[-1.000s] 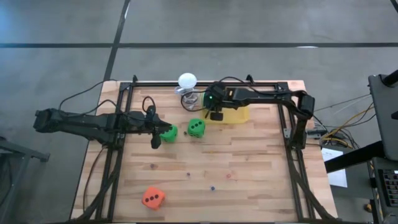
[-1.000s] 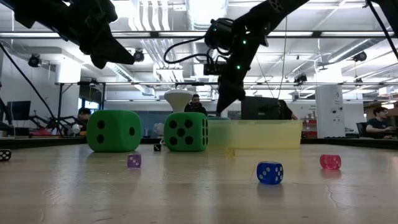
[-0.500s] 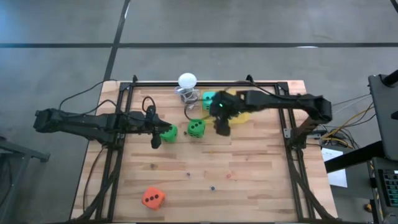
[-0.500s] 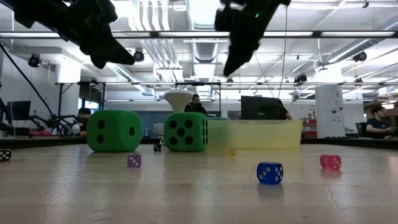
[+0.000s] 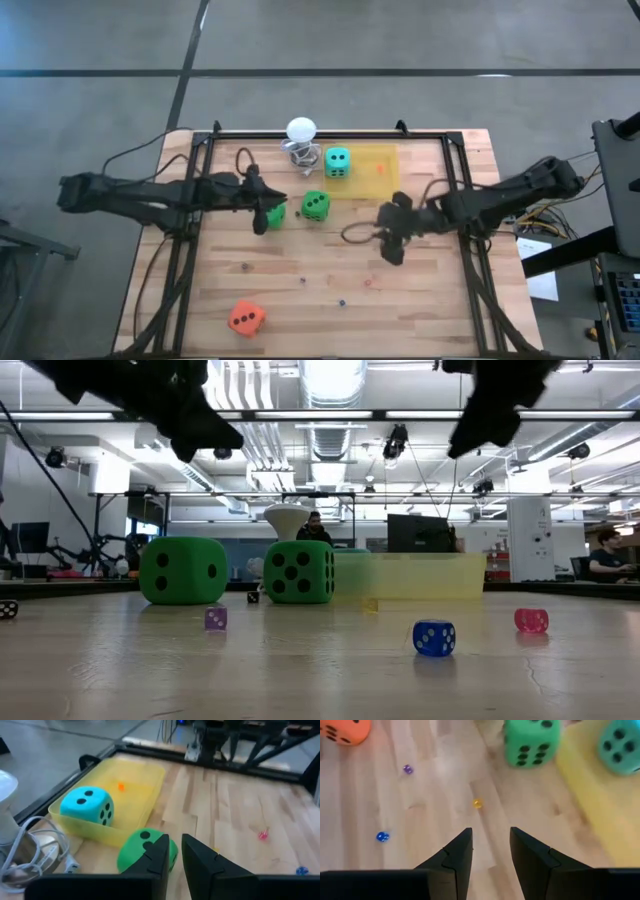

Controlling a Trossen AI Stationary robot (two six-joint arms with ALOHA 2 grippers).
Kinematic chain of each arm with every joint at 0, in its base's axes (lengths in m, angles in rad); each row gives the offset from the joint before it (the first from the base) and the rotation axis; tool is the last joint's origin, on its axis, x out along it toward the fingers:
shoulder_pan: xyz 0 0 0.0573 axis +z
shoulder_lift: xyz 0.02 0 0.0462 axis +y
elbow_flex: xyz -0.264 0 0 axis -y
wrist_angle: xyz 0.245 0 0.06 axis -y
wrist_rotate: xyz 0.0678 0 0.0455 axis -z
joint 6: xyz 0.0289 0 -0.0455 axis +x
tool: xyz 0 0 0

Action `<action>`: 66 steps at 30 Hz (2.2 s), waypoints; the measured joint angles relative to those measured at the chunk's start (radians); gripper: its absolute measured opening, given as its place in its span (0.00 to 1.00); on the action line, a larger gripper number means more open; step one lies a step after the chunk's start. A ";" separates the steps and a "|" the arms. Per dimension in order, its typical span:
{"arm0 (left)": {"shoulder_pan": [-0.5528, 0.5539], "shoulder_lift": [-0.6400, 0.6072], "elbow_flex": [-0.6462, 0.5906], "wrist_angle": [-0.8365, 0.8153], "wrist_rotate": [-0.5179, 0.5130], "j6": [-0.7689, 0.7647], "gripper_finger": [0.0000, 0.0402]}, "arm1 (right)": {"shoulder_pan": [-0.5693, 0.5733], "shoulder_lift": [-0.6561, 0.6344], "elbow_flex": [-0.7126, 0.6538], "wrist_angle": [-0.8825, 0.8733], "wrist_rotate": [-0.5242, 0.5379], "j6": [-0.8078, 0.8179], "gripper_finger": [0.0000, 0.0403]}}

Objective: Pick & Place Dice
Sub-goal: Put the small red dice into the yellow bin

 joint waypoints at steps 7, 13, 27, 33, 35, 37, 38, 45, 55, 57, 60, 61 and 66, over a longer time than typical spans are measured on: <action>-0.003 0.073 0.123 -0.167 0.057 0.014 0.15 | 0.095 0.032 -0.112 0.113 -0.003 0.106 0.31; -0.003 0.070 0.120 -0.195 0.114 0.014 0.15 | 0.174 0.100 -0.134 0.199 -0.017 0.136 0.31; -0.003 0.084 0.120 -0.214 0.123 0.021 0.15 | 0.245 0.389 -0.094 0.310 -0.059 0.135 0.30; -0.004 0.093 0.120 -0.238 0.166 0.021 0.15 | 0.251 0.432 -0.064 0.339 -0.103 0.132 0.30; -0.005 0.098 0.120 -0.236 0.171 0.022 0.15 | 0.251 0.439 -0.058 0.335 -0.105 0.132 0.30; -0.006 0.101 0.120 -0.246 0.176 0.021 0.15 | 0.251 0.442 -0.055 0.337 -0.104 0.131 0.30; -0.005 0.103 0.120 -0.243 0.179 0.021 0.15 | 0.251 0.445 -0.055 0.336 -0.104 0.131 0.30; -0.010 0.115 0.120 -0.252 0.186 0.021 0.15 | 0.250 0.473 -0.065 0.337 -0.095 0.124 0.30; -0.011 0.122 0.120 -0.251 0.186 0.021 0.15 | 0.250 0.478 -0.067 0.337 -0.049 0.121 0.30; -0.011 0.123 0.120 -0.251 0.186 0.021 0.15 | 0.250 0.478 -0.067 0.338 -0.048 0.121 0.30; -0.011 0.122 0.120 -0.250 0.186 0.021 0.15 | 0.249 0.478 -0.067 0.339 -0.032 0.121 0.30; -0.011 0.122 0.120 -0.251 0.186 0.021 0.15 | 0.248 0.478 -0.067 0.340 -0.024 0.121 0.30; -0.012 0.122 0.120 -0.251 0.186 0.021 0.15 | 0.243 0.478 -0.067 0.348 -0.022 0.120 0.30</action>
